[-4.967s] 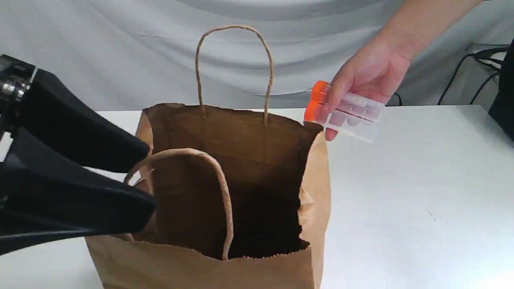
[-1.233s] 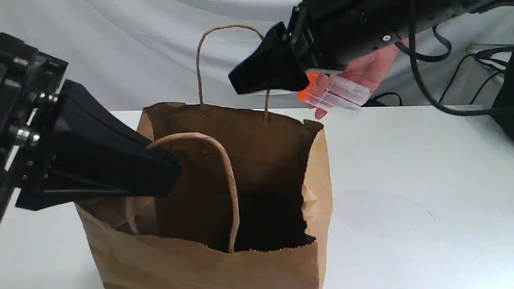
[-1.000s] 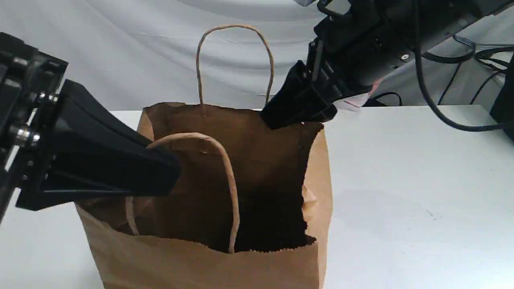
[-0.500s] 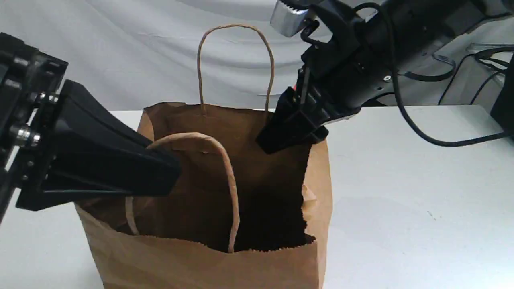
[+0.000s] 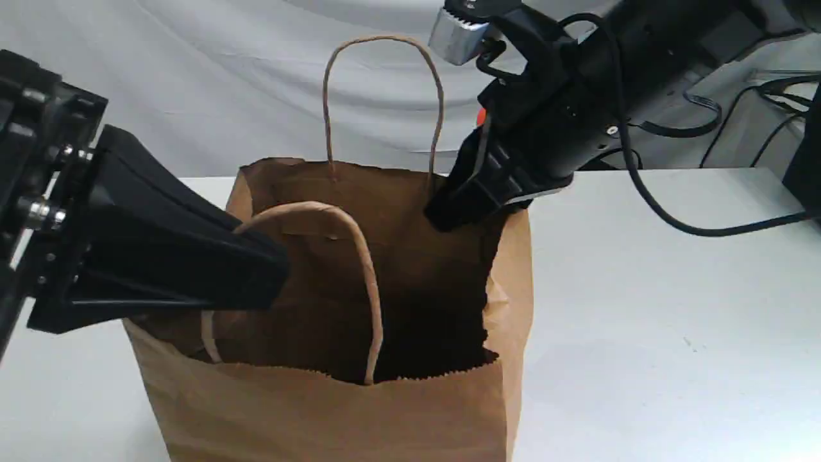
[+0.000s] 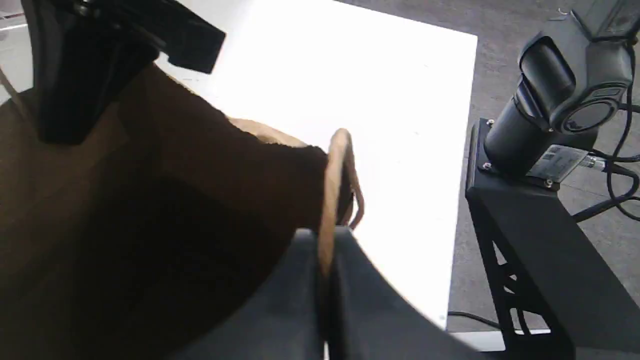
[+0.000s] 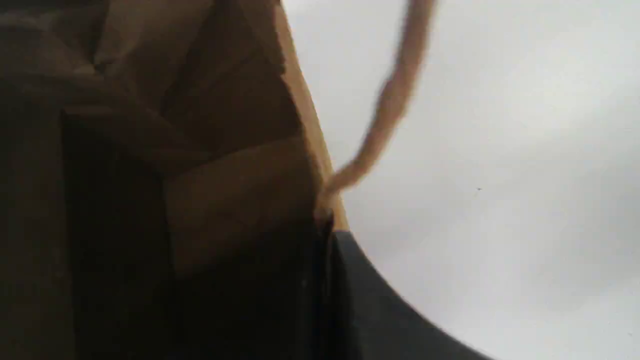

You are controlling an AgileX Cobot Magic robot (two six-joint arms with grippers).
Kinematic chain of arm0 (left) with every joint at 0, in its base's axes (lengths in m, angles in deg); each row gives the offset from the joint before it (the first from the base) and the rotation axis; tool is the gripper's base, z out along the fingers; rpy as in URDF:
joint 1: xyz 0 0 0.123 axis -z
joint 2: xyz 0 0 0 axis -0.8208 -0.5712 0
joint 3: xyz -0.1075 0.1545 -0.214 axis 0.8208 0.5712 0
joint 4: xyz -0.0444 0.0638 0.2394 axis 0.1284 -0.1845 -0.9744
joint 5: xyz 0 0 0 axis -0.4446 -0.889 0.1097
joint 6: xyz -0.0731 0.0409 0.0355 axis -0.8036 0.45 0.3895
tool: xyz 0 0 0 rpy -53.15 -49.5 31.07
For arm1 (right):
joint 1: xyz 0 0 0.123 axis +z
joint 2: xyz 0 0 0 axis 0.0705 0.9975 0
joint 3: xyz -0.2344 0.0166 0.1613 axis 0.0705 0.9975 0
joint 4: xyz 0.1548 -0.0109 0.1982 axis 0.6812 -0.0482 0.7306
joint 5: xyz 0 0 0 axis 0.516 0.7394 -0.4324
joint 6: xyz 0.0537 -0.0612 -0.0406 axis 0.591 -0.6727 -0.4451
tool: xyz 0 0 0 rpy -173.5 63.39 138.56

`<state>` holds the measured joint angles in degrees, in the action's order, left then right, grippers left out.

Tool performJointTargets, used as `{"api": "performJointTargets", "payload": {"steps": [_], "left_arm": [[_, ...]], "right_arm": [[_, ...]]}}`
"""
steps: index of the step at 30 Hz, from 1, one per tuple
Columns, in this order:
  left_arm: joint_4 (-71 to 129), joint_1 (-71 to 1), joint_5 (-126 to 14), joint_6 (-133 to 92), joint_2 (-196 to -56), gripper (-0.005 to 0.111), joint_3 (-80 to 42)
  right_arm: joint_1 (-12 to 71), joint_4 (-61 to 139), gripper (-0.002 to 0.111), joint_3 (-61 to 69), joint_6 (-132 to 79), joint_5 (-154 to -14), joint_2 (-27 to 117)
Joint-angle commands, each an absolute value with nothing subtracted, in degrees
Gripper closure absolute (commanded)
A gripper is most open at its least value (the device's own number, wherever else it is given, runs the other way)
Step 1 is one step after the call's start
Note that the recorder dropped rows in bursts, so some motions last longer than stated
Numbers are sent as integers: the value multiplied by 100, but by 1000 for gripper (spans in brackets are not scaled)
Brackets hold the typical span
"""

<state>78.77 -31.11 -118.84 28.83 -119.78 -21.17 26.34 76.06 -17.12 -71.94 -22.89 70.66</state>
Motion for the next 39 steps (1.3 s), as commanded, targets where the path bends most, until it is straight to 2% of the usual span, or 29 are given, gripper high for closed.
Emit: {"api": "performJointTargets", "payload": {"steps": [1,8,16,39], "left_arm": [[8072,-3091,-11834,2801,-11961,107,-2094],[8099,-3091,-11845,2472,-11949,107,-2902],[8099,-3091,-11702,1963,-12015,107,-3694],[7815,-3091,-11745,1460,-12177,107,-3728]], "right_arm": [[2454,8313,108,-1744,-6861,-2370,7086],[1752,10081,108,-1748,-6678,-1925,7604],[1596,10861,108,-1748,-6206,-1373,8614],[1596,11037,108,-1748,-6395,-1373,8758]]}}
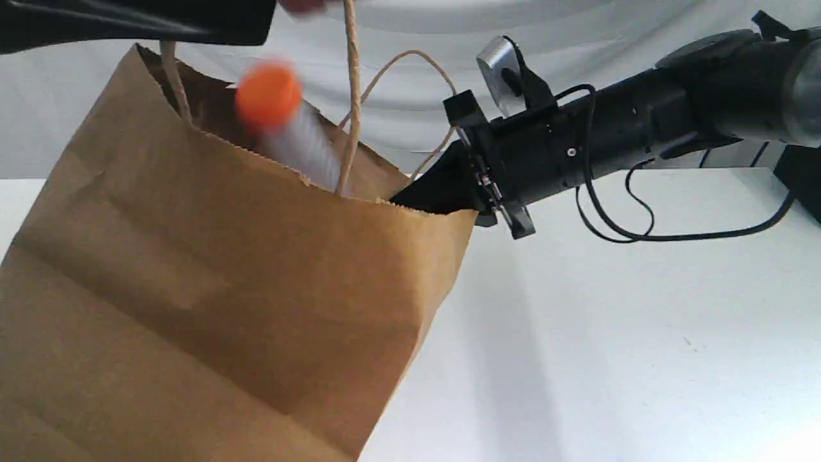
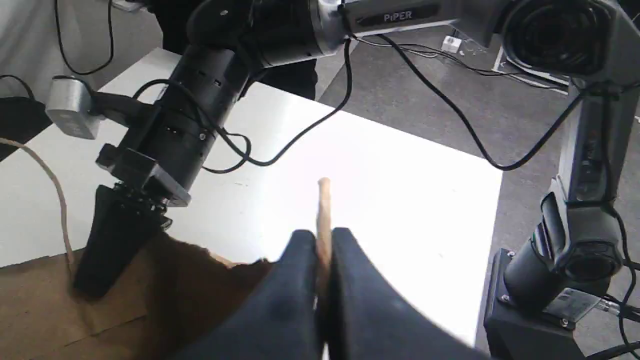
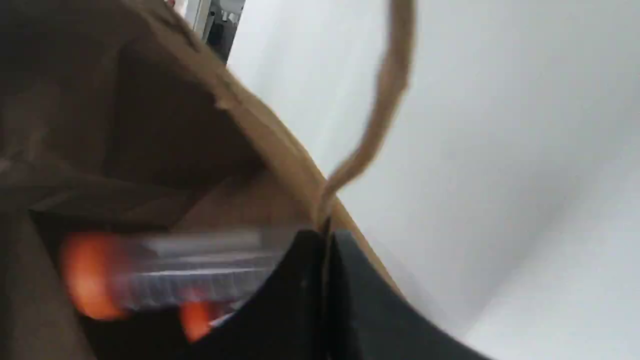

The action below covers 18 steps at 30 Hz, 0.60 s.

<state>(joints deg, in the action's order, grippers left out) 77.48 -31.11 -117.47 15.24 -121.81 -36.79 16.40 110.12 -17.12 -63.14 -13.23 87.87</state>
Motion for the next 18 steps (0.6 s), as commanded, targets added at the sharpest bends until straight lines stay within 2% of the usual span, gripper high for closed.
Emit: {"api": "performJointTargets", "payload": {"steps": [1,8,13,18], "left_arm": [[7815,-3091,-11745,1460,-12177,107,-3728],[7272,-3091,-11721,1109,-12177,107,-3728],[7233,-3279,-11441,992,-12177,107,-3622],[7666,-3676,-11168,1002,-12177,107,-3244]], "right_arm": [[1596,11037,108,-1748,-6395,-1373,8758],[1583,10716,108,-1838,-6330,-1373,8552],[1595,8732,108,-2724,-5476,-1373,8160],[1595,8461,108,-3481,-5261,-1373,7836]]}}
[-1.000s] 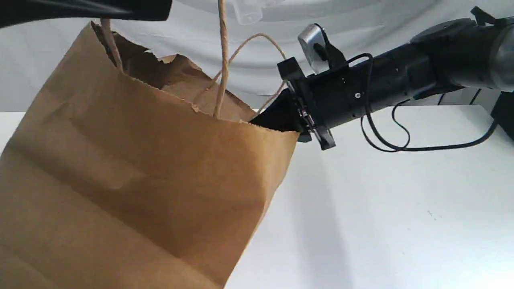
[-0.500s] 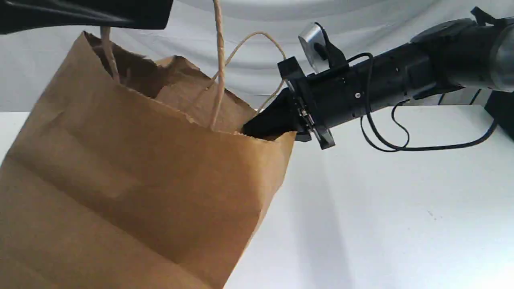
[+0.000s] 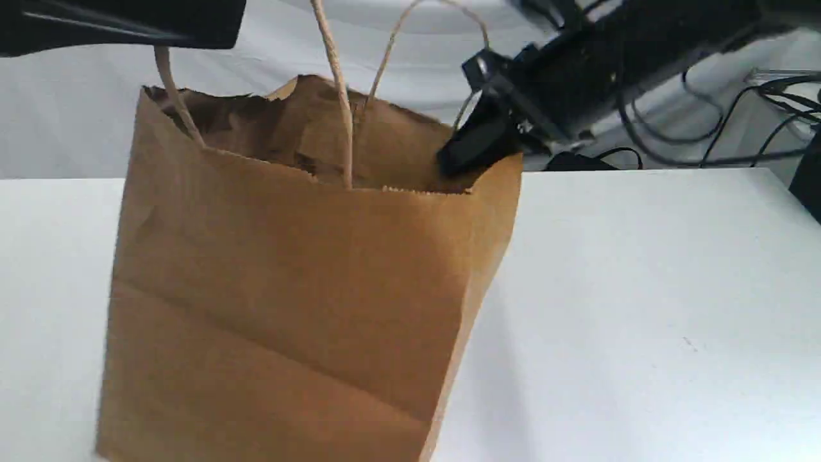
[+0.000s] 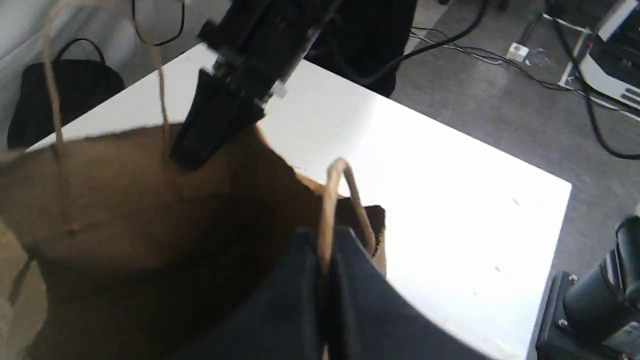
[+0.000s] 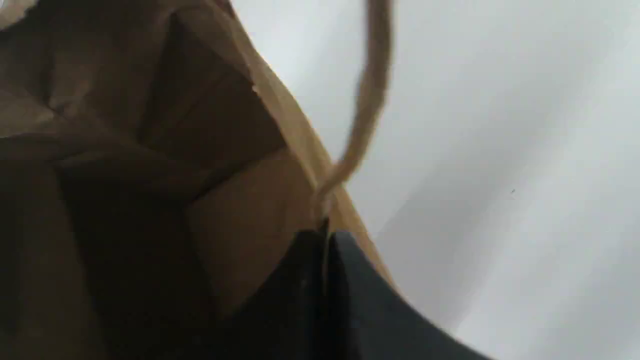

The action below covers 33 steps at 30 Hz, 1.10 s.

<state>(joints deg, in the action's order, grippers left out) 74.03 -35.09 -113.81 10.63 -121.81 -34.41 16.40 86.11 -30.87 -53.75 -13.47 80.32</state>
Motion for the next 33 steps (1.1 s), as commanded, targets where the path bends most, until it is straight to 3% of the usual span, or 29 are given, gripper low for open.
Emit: {"api": "performJointTargets", "payload": {"steps": [1,11,33], "left_arm": [[7704,-3751,-11086,1030,-12177,107,-3100],[7986,-3804,-10495,1272,-12177,107,-2109],[7750,-3804,-10558,1316,-12191,105,-2073]], "right_arm": [[1595,8461,108,-3575,-5261,-1373,7810],[1617,8294,108,-3780,-5199,-1373,7867],[1617,8225,108,-3780,-5066,-1373,8571]]}}
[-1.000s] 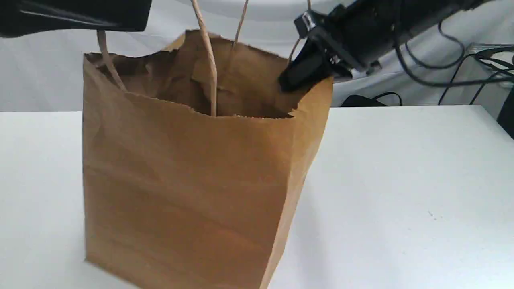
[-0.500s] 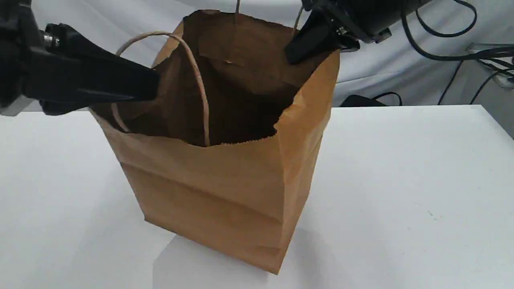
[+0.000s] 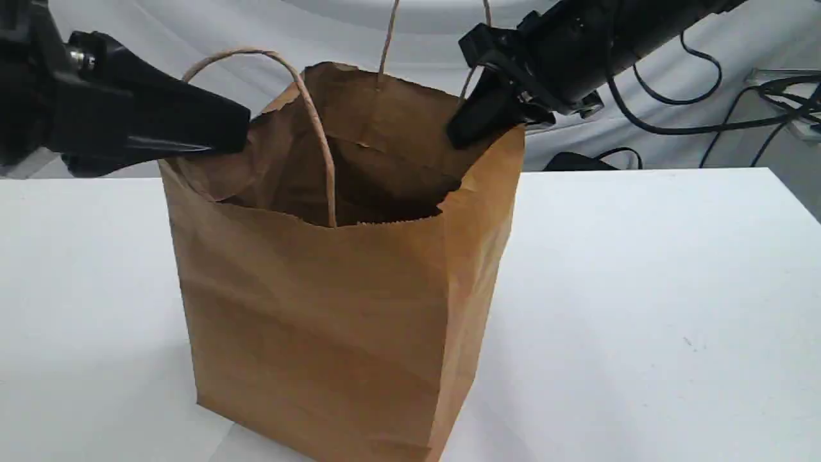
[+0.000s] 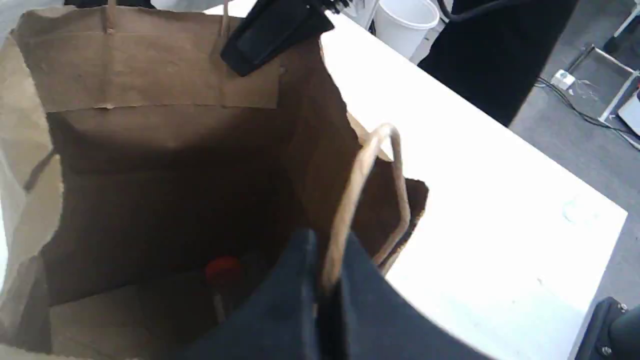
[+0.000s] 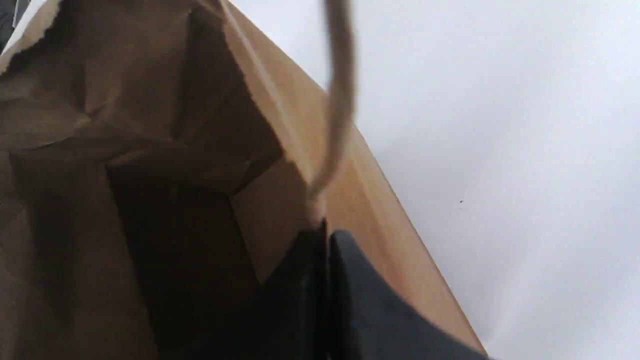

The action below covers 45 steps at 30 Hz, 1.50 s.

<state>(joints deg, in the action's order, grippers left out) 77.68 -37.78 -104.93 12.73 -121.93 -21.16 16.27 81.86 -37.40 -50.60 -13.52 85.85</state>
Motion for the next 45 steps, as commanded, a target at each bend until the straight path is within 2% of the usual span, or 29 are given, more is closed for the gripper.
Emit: {"api": "performJointTargets", "payload": {"steps": [1,5,12,14,17,28,40,43,45], "left_arm": [[7750,-3804,-10610,1316,-12191,102,-2073],[7750,-3804,-10793,1303,-12191,89,-2073],[7610,-3804,-10664,1009,-12191,53,-2073],[7529,-3804,-10651,986,-12191,51,-2073],[7384,-3804,-10651,982,-12191,51,-2073],[7180,-3804,-10629,982,-12037,51,-2073],[5360,-3804,-10737,-317,-11052,51,-2073],[5121,-3804,-10937,-487,-10697,59,-2073],[4977,-3804,-11148,-497,-10416,72,-2073]], "right_arm": [[1617,8225,108,-3780,-5066,-1373,8571],[1617,8225,100,-3780,-5089,-1373,8571],[1617,8225,65,-3780,-5089,-1373,8571],[1617,8225,59,-3780,-5089,-1373,8571],[1617,8225,55,-3780,-5089,-1373,8571],[1605,8289,55,-3780,-5089,-1373,8227],[1605,7597,56,-3780,-5078,-1373,7653],[1605,7439,68,-3780,-5078,-1373,7397],[1605,7298,84,-3780,-5090,-1373,7216]]}}
